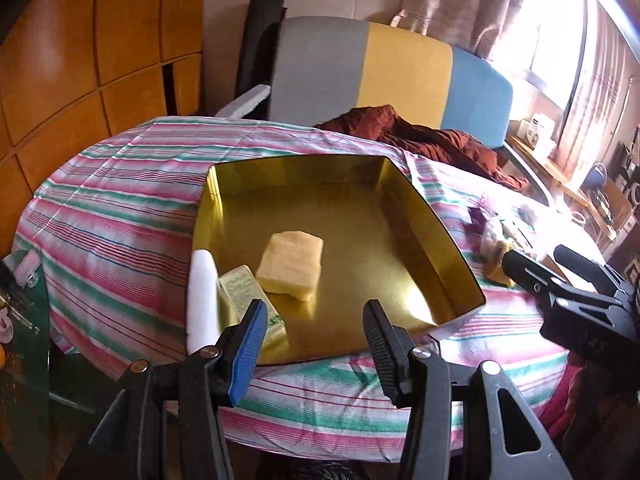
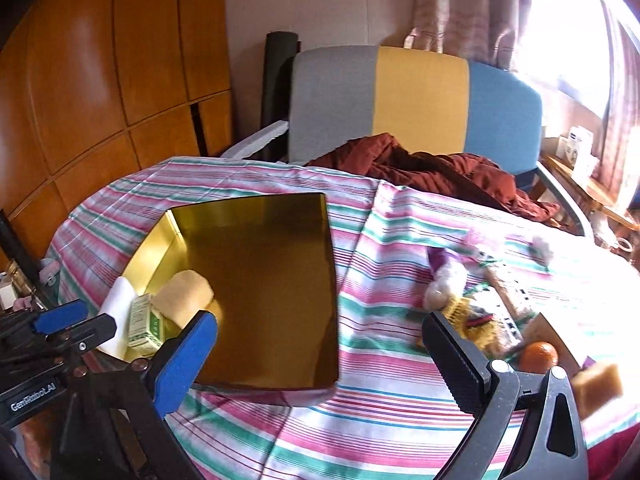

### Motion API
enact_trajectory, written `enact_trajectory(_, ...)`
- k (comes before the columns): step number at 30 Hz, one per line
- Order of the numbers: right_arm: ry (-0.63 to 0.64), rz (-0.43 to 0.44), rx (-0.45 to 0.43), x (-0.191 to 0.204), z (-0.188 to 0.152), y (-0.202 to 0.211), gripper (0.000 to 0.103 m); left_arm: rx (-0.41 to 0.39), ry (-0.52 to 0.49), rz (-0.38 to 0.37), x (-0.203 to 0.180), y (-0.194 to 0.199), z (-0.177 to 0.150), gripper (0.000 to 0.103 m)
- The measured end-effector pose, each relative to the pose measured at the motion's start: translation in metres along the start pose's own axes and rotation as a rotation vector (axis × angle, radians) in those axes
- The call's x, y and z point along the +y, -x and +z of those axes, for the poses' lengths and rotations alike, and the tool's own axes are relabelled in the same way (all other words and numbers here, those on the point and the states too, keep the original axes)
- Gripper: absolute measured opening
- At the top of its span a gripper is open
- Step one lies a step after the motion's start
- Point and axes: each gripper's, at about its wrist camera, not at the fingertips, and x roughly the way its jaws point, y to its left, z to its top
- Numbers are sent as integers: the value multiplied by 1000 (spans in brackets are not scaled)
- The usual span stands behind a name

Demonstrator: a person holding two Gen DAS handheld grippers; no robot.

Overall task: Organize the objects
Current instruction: 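Withdraw both grippers from the tray back toward the remaining items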

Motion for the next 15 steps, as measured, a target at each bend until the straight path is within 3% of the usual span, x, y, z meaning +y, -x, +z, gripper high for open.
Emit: enact_trajectory(15,-192,-181,77,-102,-34,5,103,54,-64,-91,-30,-15,0,50)
